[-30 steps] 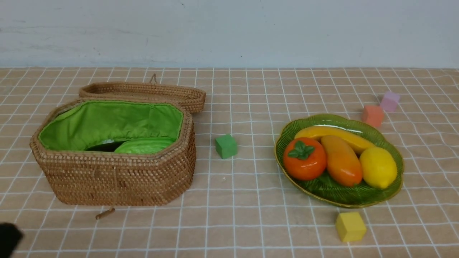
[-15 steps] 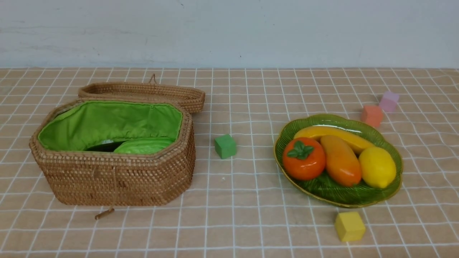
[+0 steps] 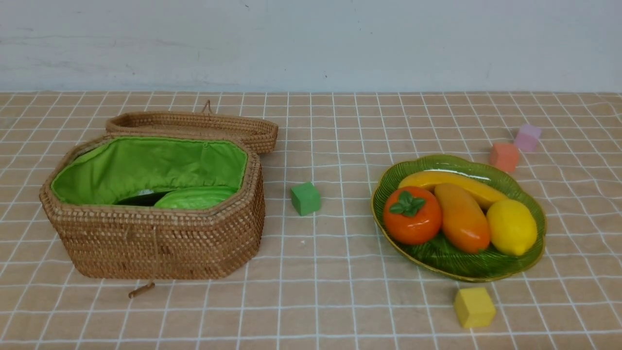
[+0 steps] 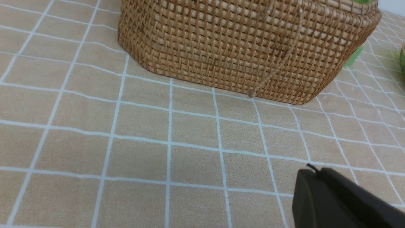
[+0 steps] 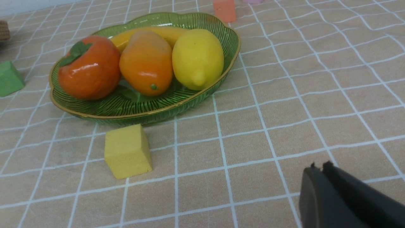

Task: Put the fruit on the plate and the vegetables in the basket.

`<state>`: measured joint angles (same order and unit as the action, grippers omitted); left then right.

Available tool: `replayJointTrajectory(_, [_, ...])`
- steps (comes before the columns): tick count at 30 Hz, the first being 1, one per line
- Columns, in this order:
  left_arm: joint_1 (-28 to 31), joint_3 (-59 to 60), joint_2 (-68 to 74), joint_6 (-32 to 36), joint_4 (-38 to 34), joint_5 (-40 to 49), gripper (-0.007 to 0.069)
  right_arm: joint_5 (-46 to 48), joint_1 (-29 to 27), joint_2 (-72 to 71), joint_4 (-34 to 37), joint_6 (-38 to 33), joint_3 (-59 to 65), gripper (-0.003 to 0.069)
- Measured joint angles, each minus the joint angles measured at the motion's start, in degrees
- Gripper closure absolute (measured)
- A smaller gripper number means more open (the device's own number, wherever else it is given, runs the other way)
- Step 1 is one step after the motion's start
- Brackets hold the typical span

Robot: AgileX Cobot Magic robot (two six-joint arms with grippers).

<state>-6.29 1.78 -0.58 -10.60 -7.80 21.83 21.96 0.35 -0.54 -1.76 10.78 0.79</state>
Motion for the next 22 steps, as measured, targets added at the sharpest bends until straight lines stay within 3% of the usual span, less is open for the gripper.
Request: replayJointTrajectory(22, [0.00,0.00,0.00,0.00,0.00,0.00,0.0626,0.00,0.00,0.00,0.00,0.04,0.00,0.0613])
